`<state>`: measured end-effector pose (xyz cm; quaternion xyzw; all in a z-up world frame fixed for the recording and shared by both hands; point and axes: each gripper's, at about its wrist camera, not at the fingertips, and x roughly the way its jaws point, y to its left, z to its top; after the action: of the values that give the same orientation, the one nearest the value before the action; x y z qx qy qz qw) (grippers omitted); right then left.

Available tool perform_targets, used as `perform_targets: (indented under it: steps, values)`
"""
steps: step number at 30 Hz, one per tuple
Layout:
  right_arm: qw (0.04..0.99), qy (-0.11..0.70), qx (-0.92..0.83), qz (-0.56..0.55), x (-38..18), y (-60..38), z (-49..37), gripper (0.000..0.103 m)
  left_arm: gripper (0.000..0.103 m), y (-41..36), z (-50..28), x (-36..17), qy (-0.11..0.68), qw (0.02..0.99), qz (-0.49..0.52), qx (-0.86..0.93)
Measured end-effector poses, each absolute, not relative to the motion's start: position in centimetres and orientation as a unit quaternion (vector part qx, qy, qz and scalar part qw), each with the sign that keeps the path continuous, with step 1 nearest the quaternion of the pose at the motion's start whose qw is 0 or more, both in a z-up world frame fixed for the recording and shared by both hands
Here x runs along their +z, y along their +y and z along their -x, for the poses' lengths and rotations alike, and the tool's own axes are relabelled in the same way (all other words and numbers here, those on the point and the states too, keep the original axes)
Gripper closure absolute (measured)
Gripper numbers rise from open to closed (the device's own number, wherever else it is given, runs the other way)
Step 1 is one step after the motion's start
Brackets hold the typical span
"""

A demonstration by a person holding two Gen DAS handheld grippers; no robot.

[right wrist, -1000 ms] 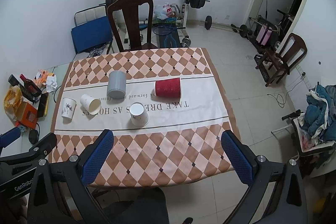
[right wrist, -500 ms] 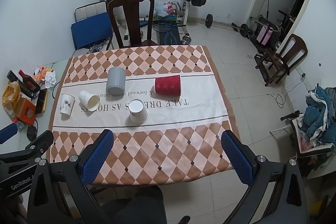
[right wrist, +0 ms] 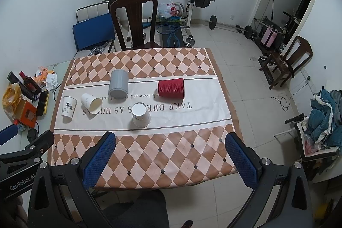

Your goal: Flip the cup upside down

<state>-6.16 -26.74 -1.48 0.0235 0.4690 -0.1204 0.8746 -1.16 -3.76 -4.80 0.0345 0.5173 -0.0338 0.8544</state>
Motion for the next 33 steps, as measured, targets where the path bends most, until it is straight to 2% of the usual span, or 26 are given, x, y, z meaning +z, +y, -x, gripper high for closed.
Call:
perform_targets:
  steps: [33]
  values:
    - [0.874,0.472,-0.117,-0.018,-1.54,-26.61,5.99,0.0,0.0,-3.73,0.64,-4.88,0.518,0.854,-0.035,-0.032]
